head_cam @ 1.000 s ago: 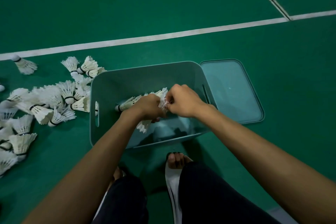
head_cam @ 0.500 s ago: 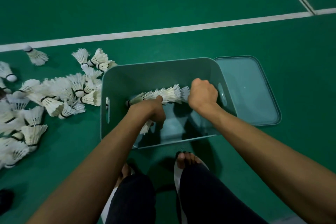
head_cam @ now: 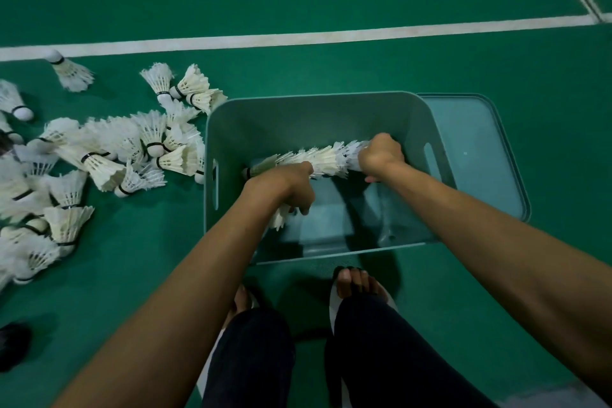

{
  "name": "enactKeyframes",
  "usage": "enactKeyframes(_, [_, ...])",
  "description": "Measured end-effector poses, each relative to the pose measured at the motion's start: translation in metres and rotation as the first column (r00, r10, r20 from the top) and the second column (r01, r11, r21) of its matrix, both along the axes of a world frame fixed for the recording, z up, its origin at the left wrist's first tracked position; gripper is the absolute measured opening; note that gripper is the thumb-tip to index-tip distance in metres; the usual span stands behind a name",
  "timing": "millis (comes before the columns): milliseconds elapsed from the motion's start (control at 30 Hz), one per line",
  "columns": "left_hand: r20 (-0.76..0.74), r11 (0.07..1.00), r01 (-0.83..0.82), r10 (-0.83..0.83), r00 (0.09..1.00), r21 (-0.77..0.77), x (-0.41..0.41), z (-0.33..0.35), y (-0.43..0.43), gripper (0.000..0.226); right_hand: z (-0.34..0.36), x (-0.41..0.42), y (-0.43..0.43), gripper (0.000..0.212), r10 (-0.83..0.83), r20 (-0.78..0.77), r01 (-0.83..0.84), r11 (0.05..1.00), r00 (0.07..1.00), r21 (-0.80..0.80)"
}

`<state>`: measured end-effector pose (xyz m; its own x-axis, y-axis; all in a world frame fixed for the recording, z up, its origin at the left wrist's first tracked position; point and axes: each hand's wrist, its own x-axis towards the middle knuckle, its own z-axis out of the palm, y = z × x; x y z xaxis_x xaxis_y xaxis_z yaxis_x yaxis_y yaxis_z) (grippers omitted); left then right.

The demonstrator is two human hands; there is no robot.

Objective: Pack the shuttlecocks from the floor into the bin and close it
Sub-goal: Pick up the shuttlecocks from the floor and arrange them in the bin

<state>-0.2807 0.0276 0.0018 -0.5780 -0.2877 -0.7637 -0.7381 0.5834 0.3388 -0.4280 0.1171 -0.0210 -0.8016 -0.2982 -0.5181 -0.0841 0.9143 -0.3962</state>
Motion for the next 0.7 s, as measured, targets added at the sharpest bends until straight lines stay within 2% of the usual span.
enactKeyframes(67, [-0.109, 0.995, -0.090, 0.094, 0.990, 0.035, 0.003, 0.002, -0.003, 0.041, 0.008, 0.006, 0.005, 0.028, 0.224, -0.199, -0.187, 0.965, 0.954, 0.186])
enactKeyframes(133, [-0.222, 0.939, -0.292, 0.328, 0.918, 0.181, 0.008, 0.005, -0.003, 0.022, 0.017, 0.012, 0.008, 0.037, 0.369, -0.312, -0.270, 0.909, 0.876, 0.316])
enactKeyframes(167, [-0.258, 0.868, -0.418, 0.483, 0.837, 0.267, 0.010, 0.007, -0.002, 0.018, 0.023, 0.014, 0.009, 0.039, 0.398, -0.354, -0.280, 0.897, 0.846, 0.342])
enactKeyframes(200, [-0.270, 0.758, -0.544, 0.642, 0.717, 0.359, 0.011, 0.008, 0.000, 0.019, 0.030, 0.017, 0.010, 0.036, 0.404, -0.394, -0.279, 0.899, 0.825, 0.337])
enactKeyframes(267, [-0.235, 0.469, -0.704, 0.882, 0.409, 0.533, 0.014, 0.009, 0.003, 0.021, 0.041, 0.025, 0.009, 0.023, 0.359, -0.430, -0.274, 0.929, 0.828, 0.248])
enactKeyframes(300, [-0.229, 0.372, -0.742, 0.928, 0.293, 0.557, 0.015, 0.008, 0.004, 0.020, 0.048, 0.031, 0.008, 0.023, 0.295, -0.368, -0.258, 0.955, 0.882, 0.148])
enactKeyframes(333, [-0.248, 0.315, -0.783, 0.946, 0.210, 0.537, 0.015, 0.006, 0.005, 0.024, 0.056, 0.041, 0.005, 0.031, 0.205, -0.199, -0.205, 0.978, 0.958, 0.022])
enactKeyframes(367, [-0.285, 0.268, -0.831, 0.948, 0.139, 0.488, 0.017, 0.005, 0.007, 0.027, 0.065, 0.051, 0.002, 0.040, 0.126, 0.081, -0.119, 0.989, 0.989, -0.082])
enactKeyframes(400, [-0.330, 0.216, -0.875, 0.942, 0.069, 0.434, 0.019, 0.005, 0.010, 0.028, 0.071, 0.061, -0.002, 0.047, 0.077, 0.366, -0.037, 0.992, 0.927, -0.117])
enactKeyframes(433, [-0.370, 0.164, -0.903, 0.929, 0.007, 0.396, 0.022, 0.008, 0.013, 0.028, 0.076, 0.070, -0.006, 0.049, 0.072, 0.558, -0.005, 0.993, 0.827, -0.120])
enactKeyframes(467, [-0.402, 0.136, -0.918, 0.915, -0.027, 0.373, 0.024, 0.008, 0.014, 0.029, 0.077, 0.079, -0.009, 0.045, 0.084, 0.658, 0.010, 0.991, 0.748, -0.137])
enactKeyframes(500, [-0.404, 0.123, -0.926, 0.914, -0.034, 0.357, 0.026, 0.008, 0.016, 0.030, 0.076, 0.085, -0.012, 0.036, 0.090, 0.695, 0.034, 0.986, 0.714, -0.162])
enactKeyframes(533, [-0.388, 0.128, -0.929, 0.922, -0.018, 0.346, 0.027, 0.008, 0.017, 0.031, 0.072, 0.088, -0.016, 0.026, 0.077, 0.691, 0.073, 0.980, 0.719, -0.185])
enactKeyframes(600, [-0.361, 0.227, -0.925, 0.926, 0.108, 0.304, 0.031, 0.013, 0.021, 0.032, 0.062, 0.091, -0.021, 0.019, 0.008, 0.632, 0.156, 0.966, 0.775, -0.204])
enactKeyframes(667, [-0.420, 0.476, -0.862, 0.828, 0.372, 0.175, 0.038, 0.026, 0.028, 0.036, 0.051, 0.088, -0.025, 0.023, -0.035, 0.577, 0.167, 0.970, 0.816, -0.178])
enactKeyframes(700, [-0.496, 0.619, -0.781, 0.706, 0.506, 0.084, 0.043, 0.037, 0.032, 0.038, 0.046, 0.087, -0.025, 0.023, -0.038, 0.541, 0.141, 0.979, 0.840, -0.150])
